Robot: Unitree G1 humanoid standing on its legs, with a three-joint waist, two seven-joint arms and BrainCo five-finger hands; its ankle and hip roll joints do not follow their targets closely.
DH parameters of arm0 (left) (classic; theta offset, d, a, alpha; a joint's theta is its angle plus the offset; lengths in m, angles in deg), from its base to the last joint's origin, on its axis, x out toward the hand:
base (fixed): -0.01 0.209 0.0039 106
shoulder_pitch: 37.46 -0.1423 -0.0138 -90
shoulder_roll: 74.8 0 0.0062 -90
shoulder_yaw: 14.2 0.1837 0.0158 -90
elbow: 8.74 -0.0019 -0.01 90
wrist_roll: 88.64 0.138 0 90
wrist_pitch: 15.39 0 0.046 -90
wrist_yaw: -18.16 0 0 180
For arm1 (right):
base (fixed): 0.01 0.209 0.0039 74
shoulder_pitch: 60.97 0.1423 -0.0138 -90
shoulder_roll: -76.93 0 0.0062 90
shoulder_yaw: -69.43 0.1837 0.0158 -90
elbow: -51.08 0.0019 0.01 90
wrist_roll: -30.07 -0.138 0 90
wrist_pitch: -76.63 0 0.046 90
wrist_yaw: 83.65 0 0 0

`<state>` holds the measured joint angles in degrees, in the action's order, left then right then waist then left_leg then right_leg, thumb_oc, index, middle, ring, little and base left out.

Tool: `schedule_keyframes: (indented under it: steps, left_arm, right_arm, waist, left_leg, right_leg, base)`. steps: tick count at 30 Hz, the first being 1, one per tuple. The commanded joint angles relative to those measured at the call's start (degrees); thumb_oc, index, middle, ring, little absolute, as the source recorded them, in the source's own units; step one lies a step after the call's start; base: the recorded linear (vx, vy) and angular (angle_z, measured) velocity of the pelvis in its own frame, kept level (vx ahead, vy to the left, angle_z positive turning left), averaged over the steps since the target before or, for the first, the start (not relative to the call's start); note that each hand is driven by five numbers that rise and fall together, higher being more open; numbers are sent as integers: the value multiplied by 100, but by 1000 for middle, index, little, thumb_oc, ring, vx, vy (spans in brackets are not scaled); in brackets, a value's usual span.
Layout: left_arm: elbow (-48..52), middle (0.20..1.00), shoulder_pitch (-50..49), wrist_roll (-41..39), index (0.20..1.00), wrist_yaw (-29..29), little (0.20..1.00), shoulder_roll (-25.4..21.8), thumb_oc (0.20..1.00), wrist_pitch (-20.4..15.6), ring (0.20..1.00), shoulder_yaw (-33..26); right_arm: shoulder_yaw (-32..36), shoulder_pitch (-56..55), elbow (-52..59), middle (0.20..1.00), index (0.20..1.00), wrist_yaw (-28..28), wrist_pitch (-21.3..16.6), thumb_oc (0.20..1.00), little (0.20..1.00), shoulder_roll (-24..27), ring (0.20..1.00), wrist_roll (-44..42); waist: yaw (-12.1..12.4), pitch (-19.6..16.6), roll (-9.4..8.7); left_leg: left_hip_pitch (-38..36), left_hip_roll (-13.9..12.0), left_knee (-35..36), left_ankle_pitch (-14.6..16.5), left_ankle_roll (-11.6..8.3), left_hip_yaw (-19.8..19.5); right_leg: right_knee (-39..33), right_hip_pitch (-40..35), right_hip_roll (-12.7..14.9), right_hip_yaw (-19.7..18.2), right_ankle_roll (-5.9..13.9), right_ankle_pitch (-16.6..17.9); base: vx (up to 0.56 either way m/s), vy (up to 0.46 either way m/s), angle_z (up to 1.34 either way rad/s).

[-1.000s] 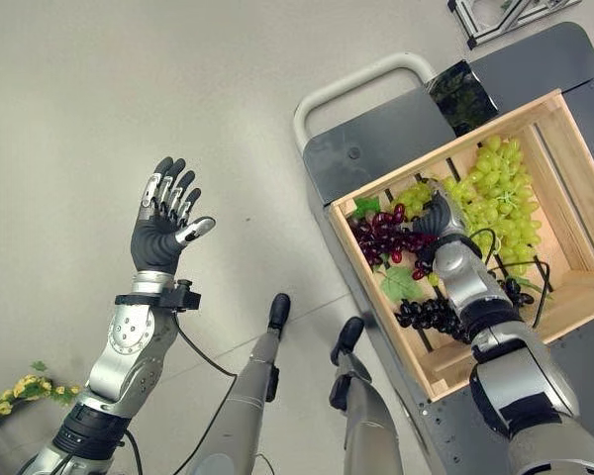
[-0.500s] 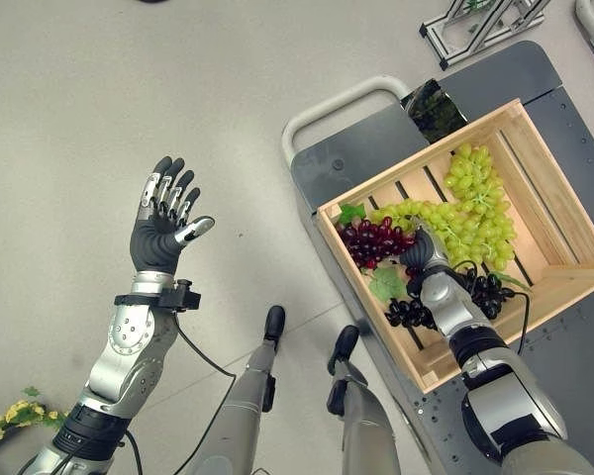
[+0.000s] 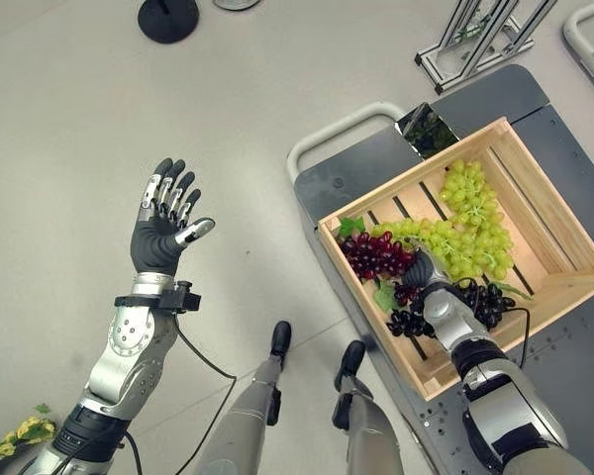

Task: Pick up the fruits from the basket on one side to the basket on the other side

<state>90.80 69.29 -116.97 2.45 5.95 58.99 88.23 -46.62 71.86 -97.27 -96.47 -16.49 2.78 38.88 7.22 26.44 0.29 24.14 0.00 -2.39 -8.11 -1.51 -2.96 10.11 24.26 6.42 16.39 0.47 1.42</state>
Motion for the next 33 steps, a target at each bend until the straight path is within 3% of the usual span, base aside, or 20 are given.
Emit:
schedule_keyframes:
  steps: [1, 10, 28, 29, 30, 33]
  left_arm:
    - [538, 1000, -104, -16, 1000, 92, 1000, 47, 1000, -380, 1000, -33]
    - [626, 1000, -27, -37, 1000, 132, 1000, -82, 1000, -404, 1000, -220]
    - [798, 1000, 0, -28, 1000, 51, 1000, -6, 1000, -306, 1000, -68]
    - [802, 1000, 16, -25, 1000, 60, 1000, -4, 1000, -308, 1000, -56]
    - [809, 1000, 16, -21, 1000, 59, 1000, 2, 1000, -311, 1000, -49]
    - [816, 1000, 13, -24, 1000, 63, 1000, 10, 1000, -313, 1000, -59]
  right_arm:
    - [-384, 102, -618, 1000, 1000, 164, 237, 1000, 1000, 64, 1000, 166]
    - [-658, 711, -1280, 1000, 1000, 242, 389, 1000, 1000, 0, 1000, 375]
    - [-784, 1357, -1903, 1000, 1000, 184, 577, 1000, 1000, 455, 1000, 490]
    - [-758, 1363, -1891, 853, 853, 154, 568, 853, 853, 481, 853, 492]
    - [-759, 1376, -1879, 200, 200, 144, 567, 200, 200, 497, 200, 501]
    - [-787, 1378, -1822, 200, 200, 174, 540, 200, 200, 514, 200, 503]
  waist:
    - [109, 43, -1]
    - [271, 331, 128]
    - [355, 335, 462]
    - [361, 335, 506]
    - [358, 335, 526]
    - [355, 335, 546]
  left_leg:
    - [-10, -56, 17, 181, -106, 173]
    - [324, -26, -155, 137, -106, 147]
    - [747, 56, -211, 165, -65, 85]
    - [771, 65, -207, 156, -67, 76]
    - [785, 67, -206, 154, -67, 76]
    - [784, 71, -192, 151, -64, 78]
  right_leg:
    - [-317, 63, 442, -10, 745, 623]
    - [-106, 399, 477, -43, 679, 575]
    - [131, 885, 561, -18, 698, 520]
    - [127, 904, 578, -15, 706, 522]
    - [135, 919, 585, -13, 707, 515]
    - [134, 935, 593, -13, 711, 516]
  base:
    - [0, 0, 0]
    - [-19, -27, 1]
    - [0, 0, 0]
    - [0, 0, 0]
    - [0, 0, 0]
    - [0, 0, 0]
